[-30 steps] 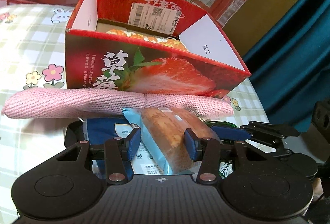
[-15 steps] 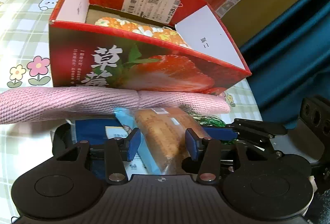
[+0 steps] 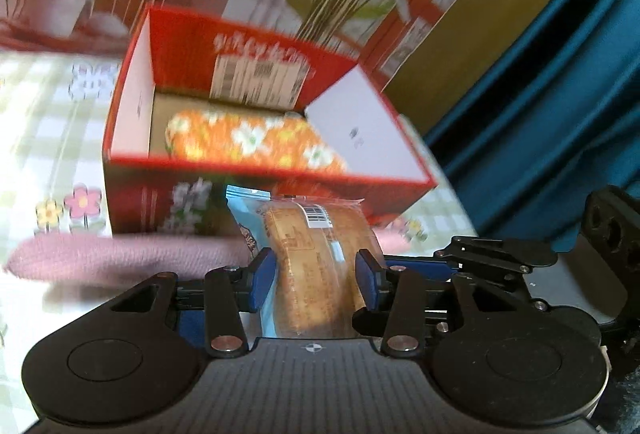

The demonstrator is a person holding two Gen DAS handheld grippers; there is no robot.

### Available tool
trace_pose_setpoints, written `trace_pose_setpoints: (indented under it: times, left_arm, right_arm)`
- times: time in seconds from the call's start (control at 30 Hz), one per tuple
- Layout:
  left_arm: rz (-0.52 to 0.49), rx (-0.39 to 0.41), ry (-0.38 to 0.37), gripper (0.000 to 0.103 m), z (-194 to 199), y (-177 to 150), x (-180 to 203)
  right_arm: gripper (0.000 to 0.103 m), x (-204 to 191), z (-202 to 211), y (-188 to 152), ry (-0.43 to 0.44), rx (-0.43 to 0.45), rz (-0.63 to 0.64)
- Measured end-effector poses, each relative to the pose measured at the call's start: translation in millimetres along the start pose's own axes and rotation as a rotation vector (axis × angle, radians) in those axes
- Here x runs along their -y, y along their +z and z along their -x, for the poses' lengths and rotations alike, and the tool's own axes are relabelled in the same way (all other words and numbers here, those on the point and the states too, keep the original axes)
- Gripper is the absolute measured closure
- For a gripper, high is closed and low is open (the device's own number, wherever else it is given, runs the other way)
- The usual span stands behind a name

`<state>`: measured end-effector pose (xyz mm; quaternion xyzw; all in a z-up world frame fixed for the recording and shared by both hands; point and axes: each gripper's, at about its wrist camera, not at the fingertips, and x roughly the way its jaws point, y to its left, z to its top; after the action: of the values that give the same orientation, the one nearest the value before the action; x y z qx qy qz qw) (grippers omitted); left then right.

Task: Organize soft objects
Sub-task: 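Lift the bread packet with both grippers into the red box and release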

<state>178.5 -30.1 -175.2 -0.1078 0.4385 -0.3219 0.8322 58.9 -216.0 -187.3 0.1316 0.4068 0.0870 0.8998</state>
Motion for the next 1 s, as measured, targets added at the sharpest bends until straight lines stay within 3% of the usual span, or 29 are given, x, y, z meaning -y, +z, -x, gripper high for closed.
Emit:
trace_pose_setpoints:
  times: [0.33,0.6,0.73,1.0]
  left_arm:
    - [-0.047,0.135,0.001,0.057,24.6,35.9,12.5]
    - [-0.060,0.227,0.032,0.057,22.4,76.8,10.5]
    - [-0.061,0.224,0.058,0.057,5.7,92.3,4.6]
    - [-0.020,0.121,0.117,0.057,-40.1,101.8,-27.4]
  right_arm:
    - [0.059,-10.1,19.6,42.2,-0.040,0.113,0.106]
    - [0.059,1.3,-1.5,87.2,-0.091,0.148,0.166]
    - [0.059,15.9,-28.0,104.3,-0.120,0.136,0.161]
    - [0.060,42.7,-90.0,107.2,-0.127,0.045,0.083]
